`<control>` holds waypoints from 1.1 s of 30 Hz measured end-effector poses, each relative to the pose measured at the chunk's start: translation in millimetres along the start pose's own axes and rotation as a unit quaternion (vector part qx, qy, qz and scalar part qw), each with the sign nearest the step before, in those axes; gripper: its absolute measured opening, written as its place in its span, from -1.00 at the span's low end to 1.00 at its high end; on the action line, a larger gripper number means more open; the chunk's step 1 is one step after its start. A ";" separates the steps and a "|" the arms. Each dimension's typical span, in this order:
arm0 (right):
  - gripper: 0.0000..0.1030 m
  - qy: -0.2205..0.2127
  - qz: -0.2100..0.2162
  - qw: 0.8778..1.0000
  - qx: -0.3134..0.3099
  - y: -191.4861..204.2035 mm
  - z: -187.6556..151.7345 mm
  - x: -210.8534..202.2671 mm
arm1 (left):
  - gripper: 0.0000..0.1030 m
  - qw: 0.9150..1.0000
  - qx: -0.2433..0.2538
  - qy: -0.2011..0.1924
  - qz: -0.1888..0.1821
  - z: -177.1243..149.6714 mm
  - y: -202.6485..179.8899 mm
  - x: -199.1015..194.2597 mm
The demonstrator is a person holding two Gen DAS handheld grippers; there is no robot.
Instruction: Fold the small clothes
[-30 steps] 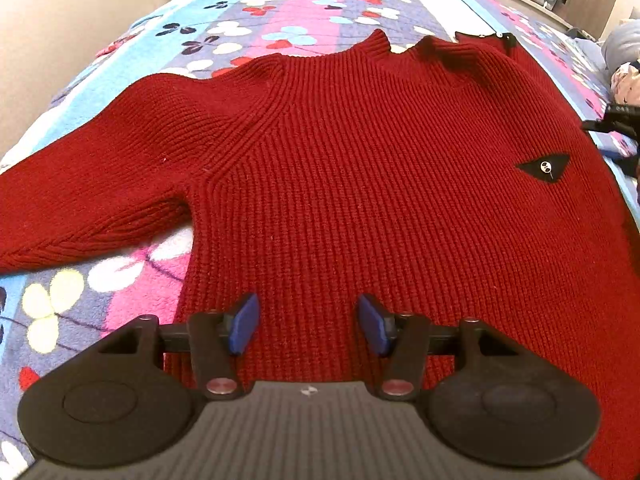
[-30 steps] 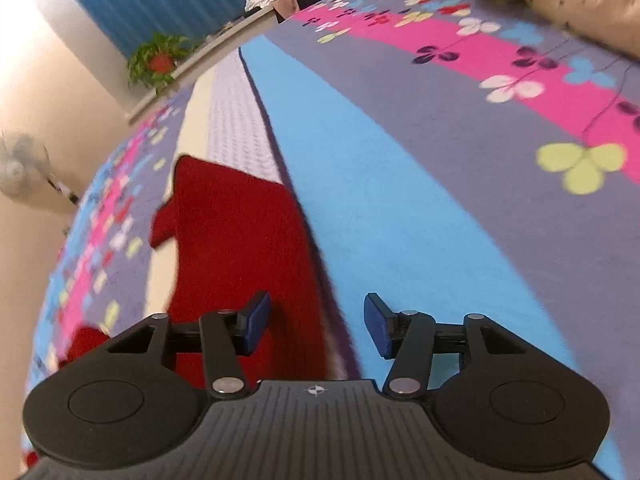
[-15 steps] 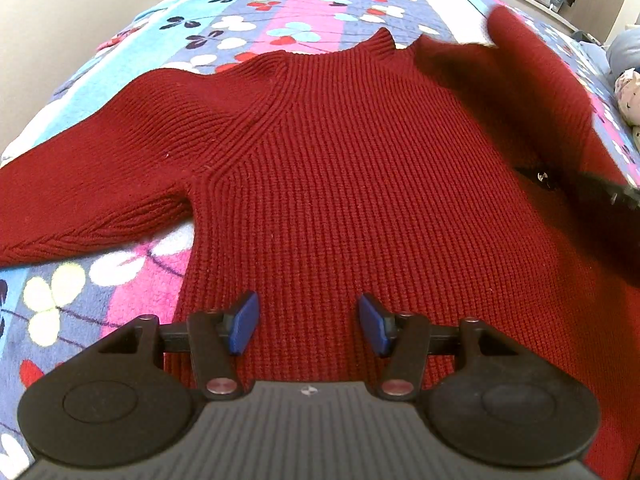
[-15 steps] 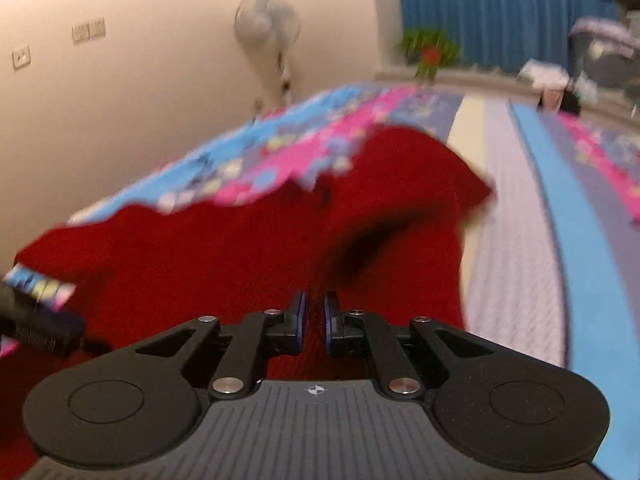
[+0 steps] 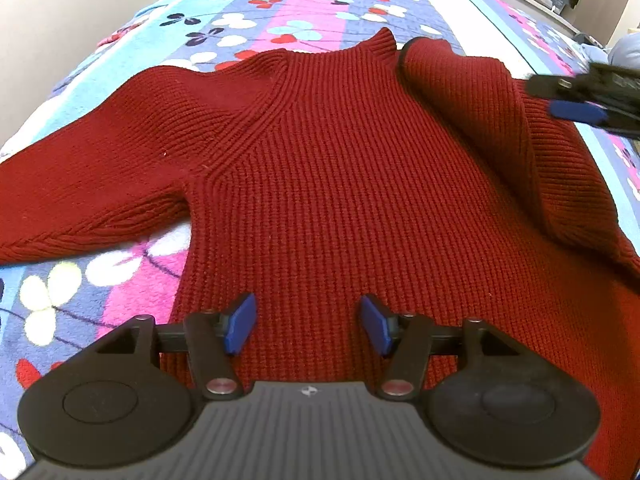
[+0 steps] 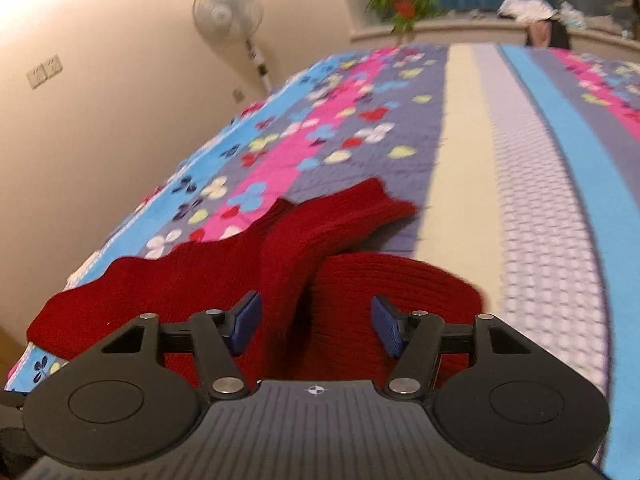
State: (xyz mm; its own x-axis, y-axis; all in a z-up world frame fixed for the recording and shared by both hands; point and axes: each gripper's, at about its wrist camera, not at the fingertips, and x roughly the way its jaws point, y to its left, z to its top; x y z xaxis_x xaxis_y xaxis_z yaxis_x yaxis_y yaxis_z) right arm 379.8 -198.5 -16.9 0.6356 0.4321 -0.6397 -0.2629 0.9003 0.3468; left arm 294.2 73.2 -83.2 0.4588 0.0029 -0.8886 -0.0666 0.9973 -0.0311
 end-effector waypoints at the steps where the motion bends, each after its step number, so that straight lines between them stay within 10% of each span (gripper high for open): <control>1: 0.21 0.004 0.004 1.000 0.001 2.3 2.7 5.9 | 0.24 1.000 -0.001 0.000 -0.001 0.2 0.5 0.1; 5: 0.15 0.034 -0.004 0.999 0.003 18.7 7.3 40.7 | 0.25 1.000 0.000 0.001 -0.001 0.4 0.3 0.2; 8: -0.72 0.040 -0.016 0.999 -0.004 24.5 8.9 57.8 | 0.25 1.000 0.001 0.001 0.000 0.3 -0.3 0.5; 15: -0.75 -0.086 -0.061 0.994 0.042 -38.6 68.1 -25.9 | 0.26 1.000 -0.002 0.004 -0.007 1.6 1.9 1.4; 18: -0.72 -0.192 -0.181 0.963 0.059 -104.3 82.2 -91.7 | 0.26 1.000 0.000 0.004 -0.005 2.2 2.5 1.5; 20: -0.59 -0.214 -0.318 0.921 0.069 -161.0 72.5 -123.5 | 0.26 1.000 0.002 0.003 -0.005 2.2 2.3 1.6; 24: -0.23 -0.108 -0.482 0.847 0.194 -266.6 0.7 -152.2 | 0.27 1.000 0.006 0.002 -0.003 2.3 1.0 2.3; 27: -0.23 -0.091 -0.477 0.825 0.288 -300.4 -73.8 -177.6 | 0.29 1.000 0.011 0.000 -0.001 1.6 -0.9 2.5; 29: -0.23 -0.091 -0.457 0.830 0.308 -297.7 -108.4 -184.0 | 0.29 1.000 0.014 -0.001 0.000 0.8 -2.0 2.1; 33: -0.23 -0.078 -0.383 0.876 0.284 -260.3 -146.2 -185.5 | 0.32 1.000 0.015 -0.006 -0.001 -0.9 -2.0 1.7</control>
State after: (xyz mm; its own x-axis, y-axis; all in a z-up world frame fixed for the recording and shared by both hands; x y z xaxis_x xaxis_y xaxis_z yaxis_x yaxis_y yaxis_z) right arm 224.2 -505.4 -88.8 0.5705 -0.3391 -0.7480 0.6587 0.7329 0.1701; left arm 294.3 71.1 -85.0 0.4686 0.0021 -0.8834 -0.0388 0.9991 -0.0182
